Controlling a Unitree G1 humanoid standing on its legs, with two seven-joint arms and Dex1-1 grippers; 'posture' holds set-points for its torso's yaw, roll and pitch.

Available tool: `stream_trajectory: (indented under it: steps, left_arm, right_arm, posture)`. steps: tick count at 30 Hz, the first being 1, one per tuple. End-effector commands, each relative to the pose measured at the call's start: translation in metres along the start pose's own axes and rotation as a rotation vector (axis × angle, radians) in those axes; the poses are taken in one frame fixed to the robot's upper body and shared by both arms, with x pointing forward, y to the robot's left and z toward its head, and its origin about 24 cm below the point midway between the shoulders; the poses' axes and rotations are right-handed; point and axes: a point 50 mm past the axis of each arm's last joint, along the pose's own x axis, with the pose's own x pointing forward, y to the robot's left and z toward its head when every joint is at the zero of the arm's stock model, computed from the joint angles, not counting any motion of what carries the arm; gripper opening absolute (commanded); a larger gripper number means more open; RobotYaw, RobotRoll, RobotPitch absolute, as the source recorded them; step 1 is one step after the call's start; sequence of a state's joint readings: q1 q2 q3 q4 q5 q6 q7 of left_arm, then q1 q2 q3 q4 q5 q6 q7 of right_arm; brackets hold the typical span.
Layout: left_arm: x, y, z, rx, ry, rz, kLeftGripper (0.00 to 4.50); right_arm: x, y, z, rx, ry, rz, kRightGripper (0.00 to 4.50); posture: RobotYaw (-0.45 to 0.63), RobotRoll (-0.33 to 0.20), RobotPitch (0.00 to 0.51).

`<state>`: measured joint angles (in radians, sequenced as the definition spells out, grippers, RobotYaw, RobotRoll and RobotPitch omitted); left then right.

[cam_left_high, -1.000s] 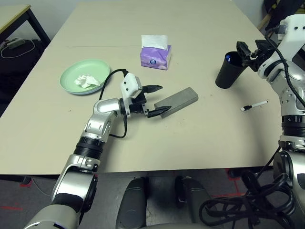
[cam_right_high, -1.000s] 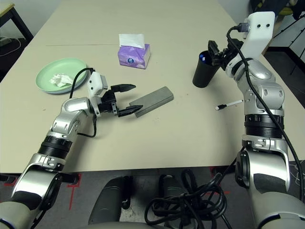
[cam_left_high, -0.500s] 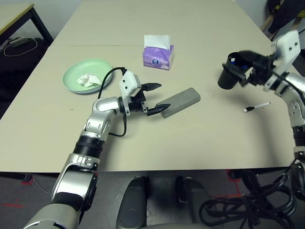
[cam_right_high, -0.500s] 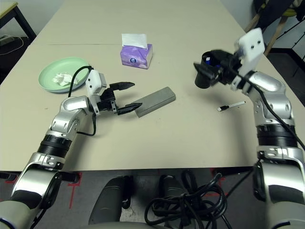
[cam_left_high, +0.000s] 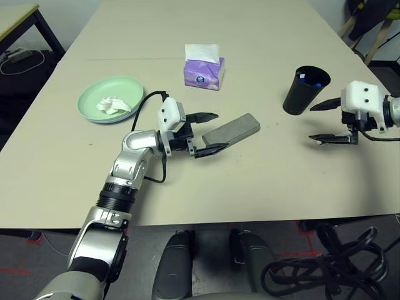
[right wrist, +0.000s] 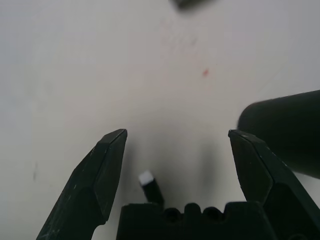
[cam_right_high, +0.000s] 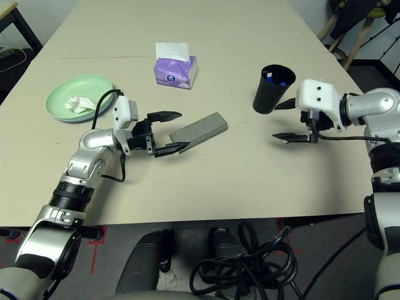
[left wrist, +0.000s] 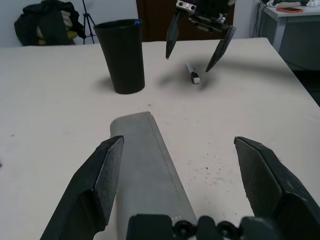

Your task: Organize and tidy the items on the table.

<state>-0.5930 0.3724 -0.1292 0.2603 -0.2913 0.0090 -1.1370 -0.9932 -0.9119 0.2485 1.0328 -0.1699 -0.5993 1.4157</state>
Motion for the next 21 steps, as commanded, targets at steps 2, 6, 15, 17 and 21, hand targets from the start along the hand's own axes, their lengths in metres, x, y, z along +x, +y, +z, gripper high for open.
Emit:
stream_trajectory:
  steps: [2,6,15,17,21]
  left_arm:
    - [0.0,-0.007,-0.002,-0.007,0.009,-0.031,4.5]
    - [-0.003,-0.01,-0.003,-0.01,0.016,-0.016,4.5]
    - [-0.007,-0.017,-0.005,-0.02,0.014,0.033,4.5]
    - [-0.007,-0.018,-0.006,-0.022,0.016,0.037,4.5]
    - [-0.008,-0.018,-0.005,-0.021,0.018,0.044,4.5]
  right_arm:
    - [-0.008,0.004,-0.014,-0.074,0.23,0.126,4.47]
    - [-0.008,-0.003,-0.011,-0.126,0.297,0.174,4.47]
    - [-0.004,-0.012,-0.002,-0.222,0.328,0.197,4.47]
    - [-0.002,-0.012,0.001,-0.24,0.325,0.207,4.47]
    - [-0.001,-0.015,0.003,-0.262,0.328,0.209,4.47]
  posture:
    - [0.1,0.0,0.247]
    - [0.13,0.0,0.261]
    - [0.16,0.0,0.287]
    - [0.16,0.0,0.288]
    - [0.17,0.0,0.286]
